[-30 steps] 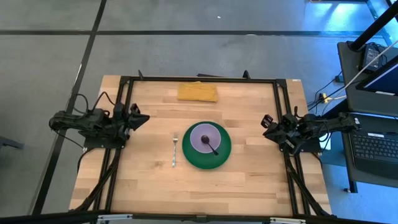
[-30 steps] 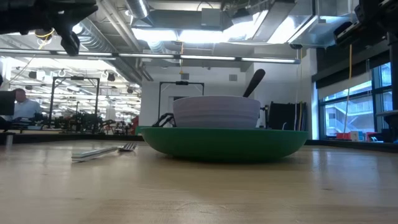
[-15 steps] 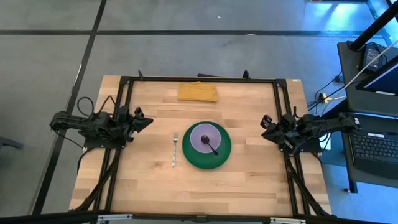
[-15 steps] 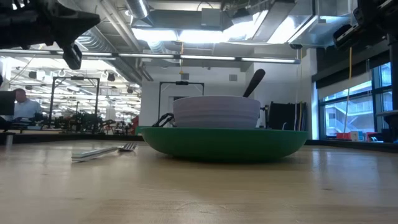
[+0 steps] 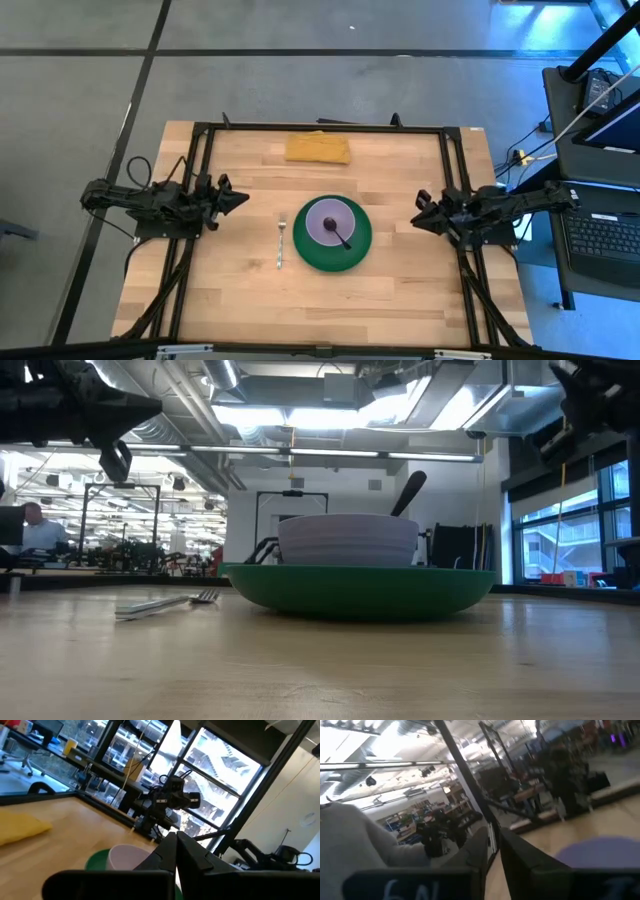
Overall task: Set table place
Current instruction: Return to Home Position
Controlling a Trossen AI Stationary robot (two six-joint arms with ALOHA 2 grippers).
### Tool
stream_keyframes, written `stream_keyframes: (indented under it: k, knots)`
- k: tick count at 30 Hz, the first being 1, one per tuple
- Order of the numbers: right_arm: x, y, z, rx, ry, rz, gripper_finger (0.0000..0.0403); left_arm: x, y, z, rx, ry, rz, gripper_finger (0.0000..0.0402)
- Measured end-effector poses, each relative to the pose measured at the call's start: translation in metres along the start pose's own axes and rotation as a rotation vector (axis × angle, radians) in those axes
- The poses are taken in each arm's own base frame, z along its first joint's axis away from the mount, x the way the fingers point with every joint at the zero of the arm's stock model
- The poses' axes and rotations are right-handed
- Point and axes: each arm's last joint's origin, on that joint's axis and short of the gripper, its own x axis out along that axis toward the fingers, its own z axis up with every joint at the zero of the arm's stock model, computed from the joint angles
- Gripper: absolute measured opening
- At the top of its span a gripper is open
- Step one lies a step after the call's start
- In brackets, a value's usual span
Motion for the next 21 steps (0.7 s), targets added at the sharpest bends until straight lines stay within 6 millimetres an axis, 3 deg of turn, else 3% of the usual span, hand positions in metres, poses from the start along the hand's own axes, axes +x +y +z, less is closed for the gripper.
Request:
stream_keyframes:
  k: [21]
  knots:
    - [-0.004,-0.015,-0.024,0.127,0.226,-0.209,0.0053,-0.001,0.005,-0.009,-0.016,0.090,0.057,0.0048]
